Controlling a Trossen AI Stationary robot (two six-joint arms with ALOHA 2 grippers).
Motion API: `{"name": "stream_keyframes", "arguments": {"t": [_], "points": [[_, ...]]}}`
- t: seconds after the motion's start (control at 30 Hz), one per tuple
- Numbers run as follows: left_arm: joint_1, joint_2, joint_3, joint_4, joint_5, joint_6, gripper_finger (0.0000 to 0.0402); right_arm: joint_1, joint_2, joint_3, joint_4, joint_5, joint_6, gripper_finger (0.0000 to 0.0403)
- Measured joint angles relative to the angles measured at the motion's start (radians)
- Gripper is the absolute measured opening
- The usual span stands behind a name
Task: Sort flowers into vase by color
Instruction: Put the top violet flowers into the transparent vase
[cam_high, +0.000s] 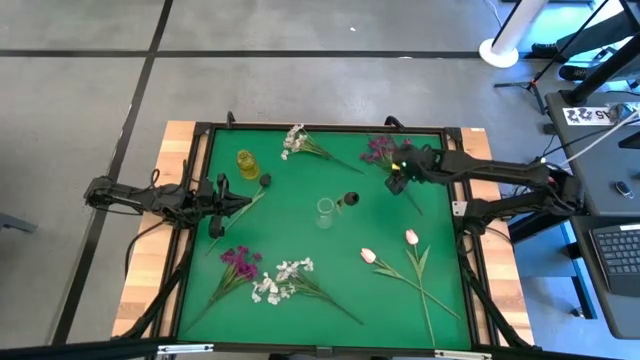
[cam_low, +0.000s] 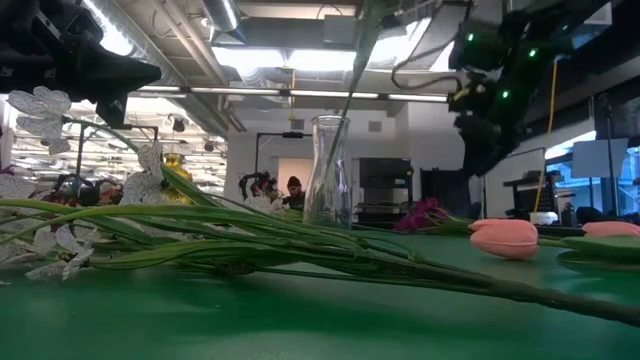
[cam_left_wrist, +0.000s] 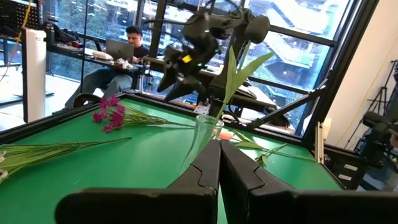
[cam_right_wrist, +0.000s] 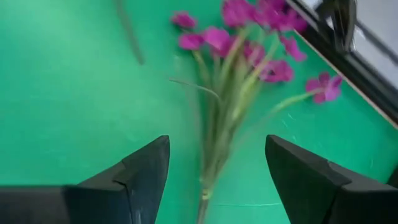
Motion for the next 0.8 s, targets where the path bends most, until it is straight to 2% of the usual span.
{"name": "stream_keyframes", "arguments": {"t": [0.27,0.57,0.8], "points": [[0.000,0.000,0.000,0.000,0.000,0.000,0.0000,-0.105,0.090,0.000,-0.001,-0.100,-0.025,0.0264],[0.000,0.000,0.000,0.000,0.000,0.001,0.0000,-0.161,0.250,0.000,0.015,-0.113,-0.031,0.0264],[0.000,0.000,0.000,0.000,0.000,-0.006,0.0000,-0.201,0.361,0.002,0.104,-0.286,-0.086,0.0264]]}}
